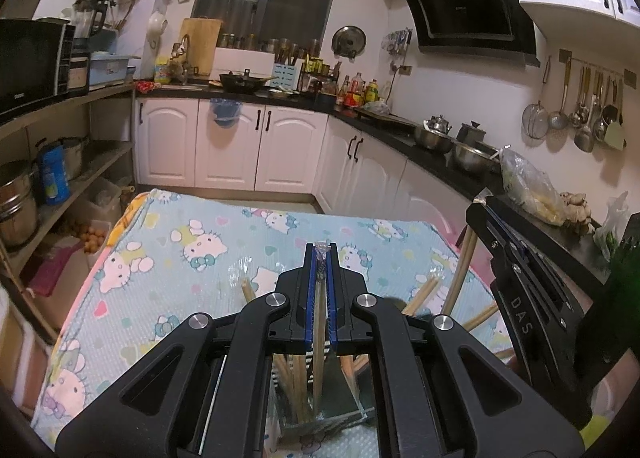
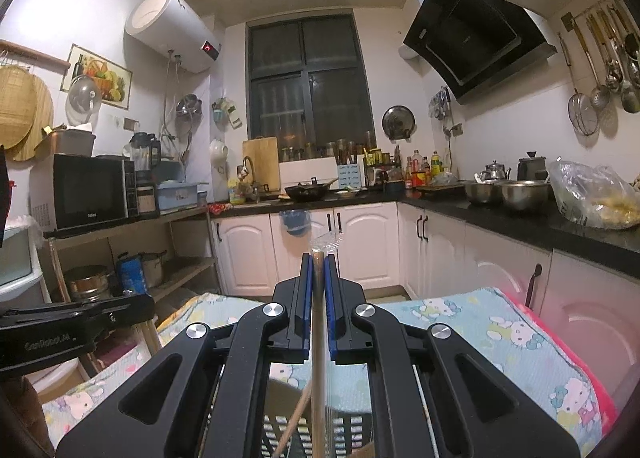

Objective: Organize utensils
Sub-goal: 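Lower both held chopstick pairs into the holder slots and open both tools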

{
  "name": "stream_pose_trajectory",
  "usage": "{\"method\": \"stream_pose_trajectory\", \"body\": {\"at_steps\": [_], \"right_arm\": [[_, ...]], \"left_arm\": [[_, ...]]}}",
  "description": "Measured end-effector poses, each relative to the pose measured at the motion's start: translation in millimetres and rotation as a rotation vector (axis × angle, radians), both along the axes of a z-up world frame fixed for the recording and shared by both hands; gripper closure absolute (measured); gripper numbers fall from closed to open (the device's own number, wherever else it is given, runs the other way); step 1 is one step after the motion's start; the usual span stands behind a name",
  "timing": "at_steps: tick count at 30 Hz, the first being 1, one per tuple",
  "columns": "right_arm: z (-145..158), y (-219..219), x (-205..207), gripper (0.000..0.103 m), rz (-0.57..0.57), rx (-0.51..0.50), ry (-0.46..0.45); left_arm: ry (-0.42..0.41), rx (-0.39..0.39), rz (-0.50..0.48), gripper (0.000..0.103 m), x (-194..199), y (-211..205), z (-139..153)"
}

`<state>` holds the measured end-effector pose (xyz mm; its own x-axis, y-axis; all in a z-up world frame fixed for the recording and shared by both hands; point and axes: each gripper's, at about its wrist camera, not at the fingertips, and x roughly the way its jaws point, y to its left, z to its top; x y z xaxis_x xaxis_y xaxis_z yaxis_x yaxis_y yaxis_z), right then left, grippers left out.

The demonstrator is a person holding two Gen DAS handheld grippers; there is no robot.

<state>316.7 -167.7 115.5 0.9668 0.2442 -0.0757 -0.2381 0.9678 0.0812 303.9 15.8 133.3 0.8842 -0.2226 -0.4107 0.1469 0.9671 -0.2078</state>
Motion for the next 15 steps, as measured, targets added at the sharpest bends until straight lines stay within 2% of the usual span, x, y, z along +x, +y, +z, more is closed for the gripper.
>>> {"method": "stream_pose_trajectory", "body": {"at_steps": [15], "right_arm": [[-17,-8,-22,0.096,0.04,-0.023,0.066]], "left_arm": [[0.023,-0.002,-0.009,0.102,-9,0,-16]]}}
